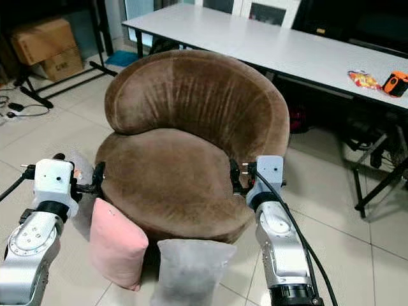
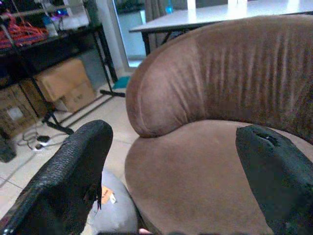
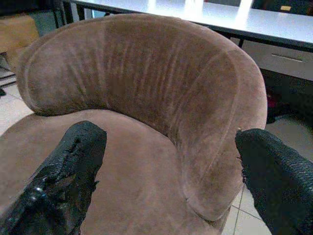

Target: Move the pillow to the sofa from floor

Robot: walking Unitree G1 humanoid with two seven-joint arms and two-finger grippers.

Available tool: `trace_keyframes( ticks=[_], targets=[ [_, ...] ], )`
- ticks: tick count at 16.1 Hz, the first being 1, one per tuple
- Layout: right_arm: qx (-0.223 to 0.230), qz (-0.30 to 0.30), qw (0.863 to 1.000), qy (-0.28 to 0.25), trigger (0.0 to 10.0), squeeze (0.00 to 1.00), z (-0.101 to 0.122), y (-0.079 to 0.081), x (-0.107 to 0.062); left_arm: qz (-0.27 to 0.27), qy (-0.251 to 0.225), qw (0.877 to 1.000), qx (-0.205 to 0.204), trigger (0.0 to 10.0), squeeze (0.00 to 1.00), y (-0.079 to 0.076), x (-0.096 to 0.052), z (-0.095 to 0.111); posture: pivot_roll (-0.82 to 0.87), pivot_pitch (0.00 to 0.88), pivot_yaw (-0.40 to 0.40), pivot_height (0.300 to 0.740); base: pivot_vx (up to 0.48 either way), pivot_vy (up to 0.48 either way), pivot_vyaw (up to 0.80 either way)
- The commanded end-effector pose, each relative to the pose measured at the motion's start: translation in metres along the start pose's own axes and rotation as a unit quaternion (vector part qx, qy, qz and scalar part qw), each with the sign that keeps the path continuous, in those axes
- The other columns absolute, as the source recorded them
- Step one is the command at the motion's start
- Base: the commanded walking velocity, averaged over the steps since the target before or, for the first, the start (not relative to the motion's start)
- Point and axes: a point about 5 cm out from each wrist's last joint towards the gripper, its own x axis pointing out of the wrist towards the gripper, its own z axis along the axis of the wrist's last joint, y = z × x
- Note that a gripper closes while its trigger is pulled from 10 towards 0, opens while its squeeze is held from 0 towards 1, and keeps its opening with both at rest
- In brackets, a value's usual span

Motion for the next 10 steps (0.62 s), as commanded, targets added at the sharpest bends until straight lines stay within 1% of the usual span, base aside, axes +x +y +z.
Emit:
trace_keyframes(
  ticks=[1, 6, 7, 8, 9, 10],
  targets=[
    [0.005, -0.006, 1.000, -0.001, 10.0, 1.00, 0.0006, -0.0042, -0.0005, -0.004, 0.003, 1.000, 0.005, 10.0, 0.00, -0.0022, -0.0006, -0.0024, -0.02, 0.000, -0.071, 0.700, 0.000, 0.000, 0.00],
    [0.004, -0.009, 1.000, -0.002, 10.0, 1.00, 0.0011, -0.0056, 0.0003, -0.002, 0.004, 1.000, 0.003, 10.0, 0.00, -0.0030, -0.0030, -0.0065, -0.02, 0.000, -0.071, 0.646, 0.000, 0.000, 0.00],
    [-0.003, -0.013, 1.000, -0.005, 10.0, 1.00, 0.0017, -0.0064, 0.0006, -0.002, 0.003, 1.000, 0.003, 10.0, 0.00, -0.0034, -0.0025, -0.0062, -0.02, 0.000, -0.071, 0.636, 0.000, 0.000, 0.00],
    [-0.022, -0.019, 0.999, -0.016, 10.0, 1.00, 0.0036, -0.0075, 0.0008, -0.003, 0.002, 1.000, 0.002, 10.0, 0.00, -0.0036, -0.0019, -0.0059, -0.02, 0.000, -0.070, 0.626, 0.000, 0.000, 0.00],
    [-0.013, -0.007, 1.000, -0.025, 10.0, 1.00, 0.0045, -0.0064, 0.0006, -0.003, 0.001, 1.000, 0.001, 10.0, 0.00, -0.0038, -0.0014, -0.0057, -0.02, 0.000, -0.070, 0.626, 0.000, 0.000, 0.00],
    [0.009, -0.002, 0.999, -0.032, 10.0, 1.00, 0.0055, -0.0047, 0.0009, -0.002, 0.001, 1.000, 0.001, 10.0, 0.00, -0.0039, -0.0011, -0.0056, -0.02, 0.000, -0.069, 0.626, 0.000, 0.000, 0.00]
  ],
)
